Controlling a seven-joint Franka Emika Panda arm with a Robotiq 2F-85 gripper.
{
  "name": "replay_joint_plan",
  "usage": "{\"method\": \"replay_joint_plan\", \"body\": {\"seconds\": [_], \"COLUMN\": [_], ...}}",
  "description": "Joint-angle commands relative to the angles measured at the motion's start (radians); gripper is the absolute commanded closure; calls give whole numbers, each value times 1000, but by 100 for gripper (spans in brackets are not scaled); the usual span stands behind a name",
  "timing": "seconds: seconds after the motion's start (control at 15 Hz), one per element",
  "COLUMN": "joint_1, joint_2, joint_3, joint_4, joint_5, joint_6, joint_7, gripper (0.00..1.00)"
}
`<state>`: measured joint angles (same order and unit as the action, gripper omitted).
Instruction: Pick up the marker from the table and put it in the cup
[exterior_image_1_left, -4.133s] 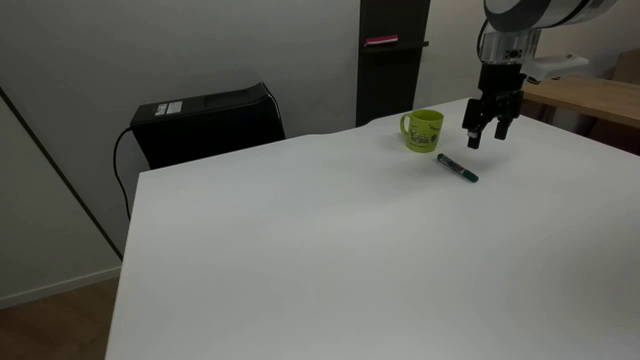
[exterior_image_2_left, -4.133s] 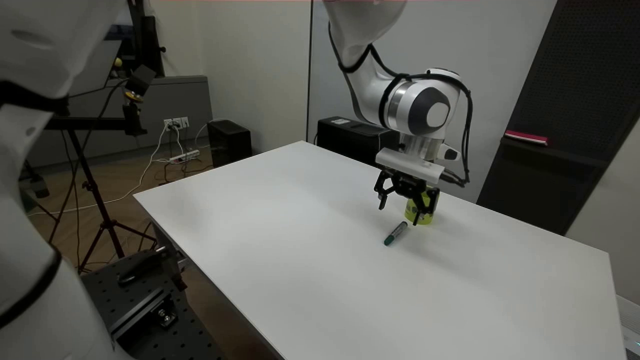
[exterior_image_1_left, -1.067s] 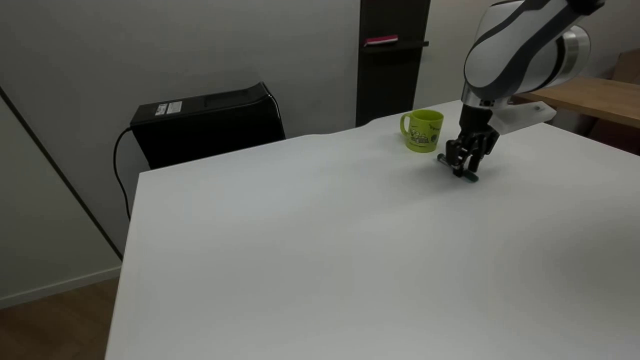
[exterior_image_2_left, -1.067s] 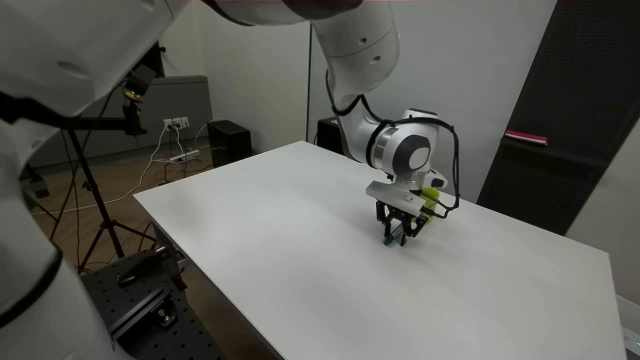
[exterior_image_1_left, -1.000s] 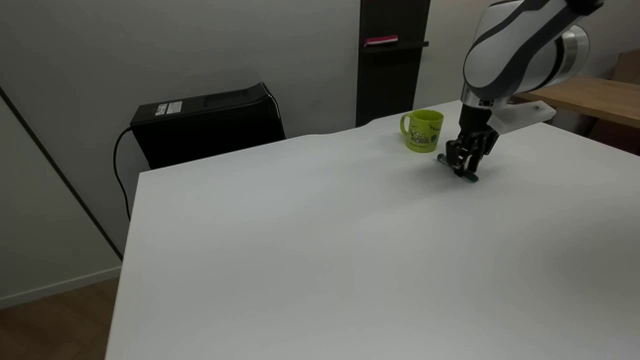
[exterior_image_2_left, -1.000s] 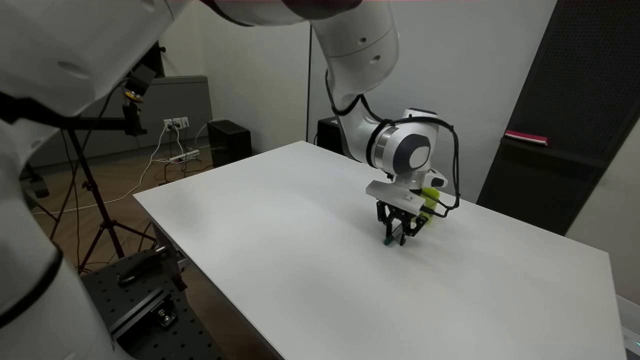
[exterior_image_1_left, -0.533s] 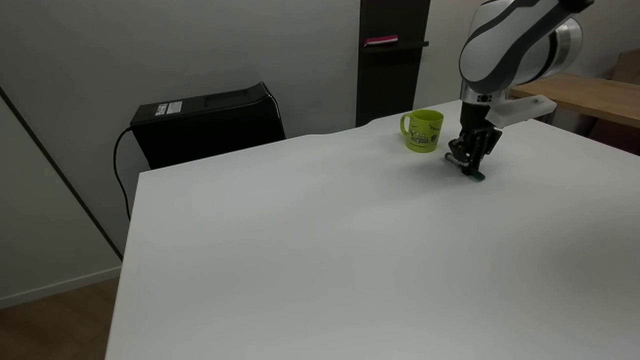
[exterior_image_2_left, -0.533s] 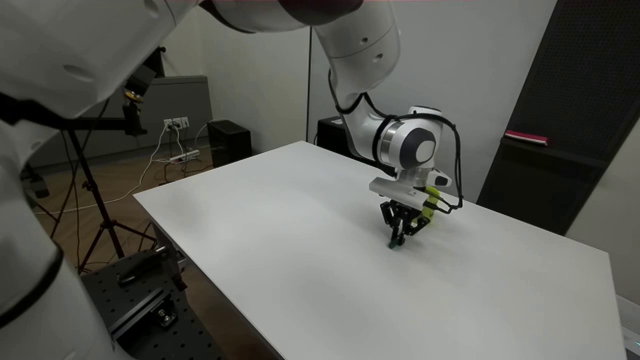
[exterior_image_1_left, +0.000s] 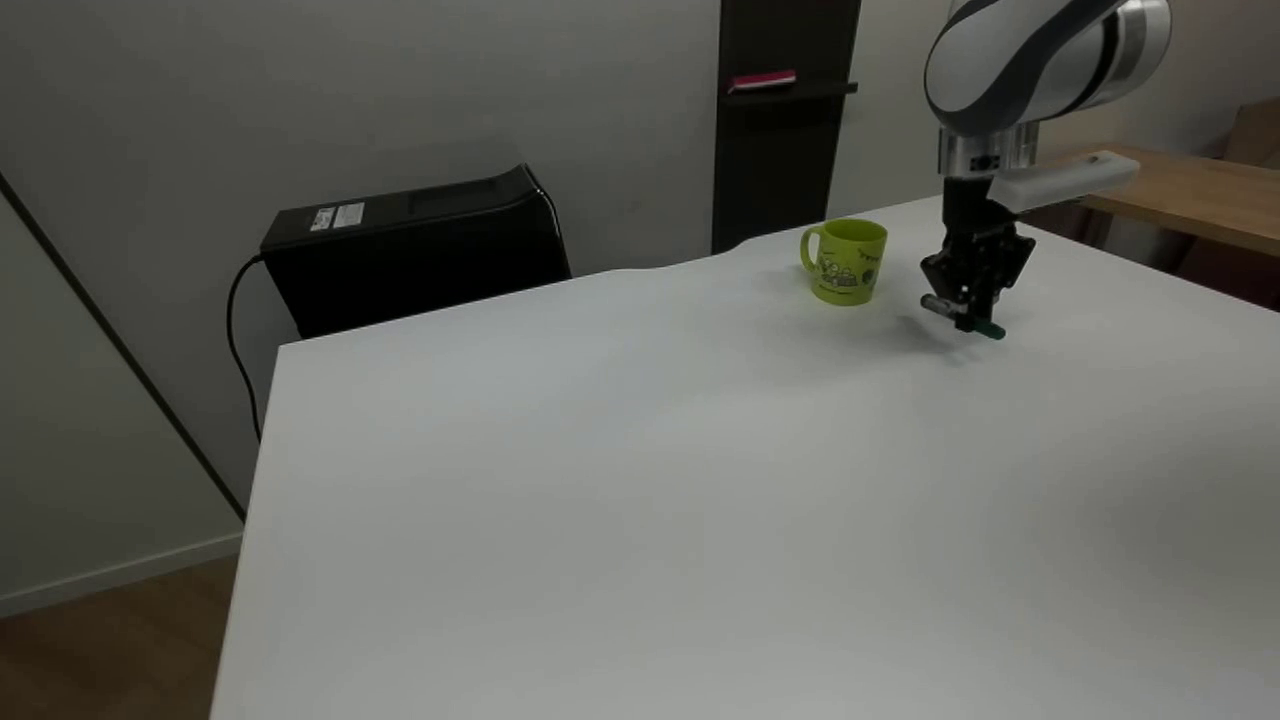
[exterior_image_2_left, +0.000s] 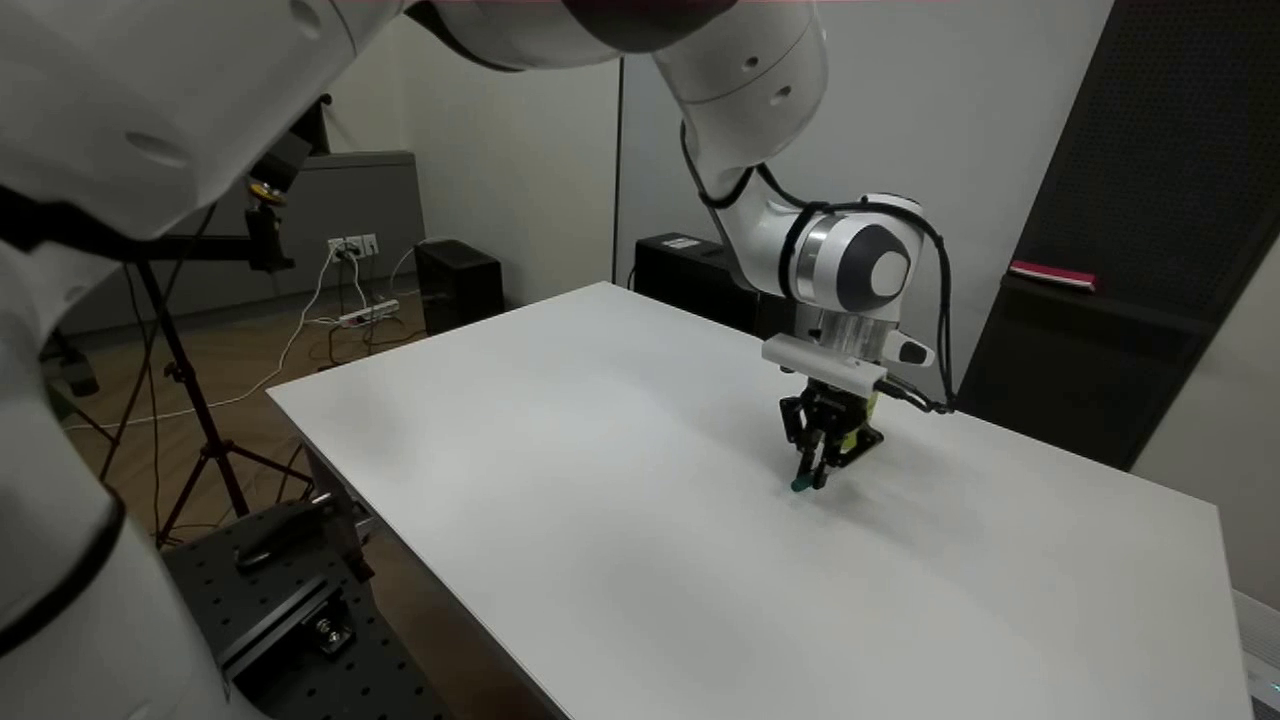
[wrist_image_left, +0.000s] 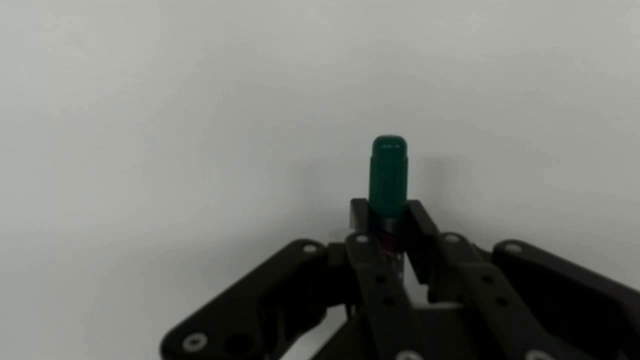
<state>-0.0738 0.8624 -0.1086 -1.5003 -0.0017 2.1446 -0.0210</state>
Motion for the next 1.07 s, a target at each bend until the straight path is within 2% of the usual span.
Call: {"method": "replay_joint_plan", "body": {"seconds": [0.0, 0.4, 1.0], "joint_1": [-23, -61, -104], "joint_2": [11, 12, 53], "joint_3": [2, 10, 19], "joint_4": [88, 202, 443], "joint_5": [3, 26, 65], "joint_6": [-95, -214, -422], "joint_7": [41, 39, 33], "gripper": [97, 97, 97]}}
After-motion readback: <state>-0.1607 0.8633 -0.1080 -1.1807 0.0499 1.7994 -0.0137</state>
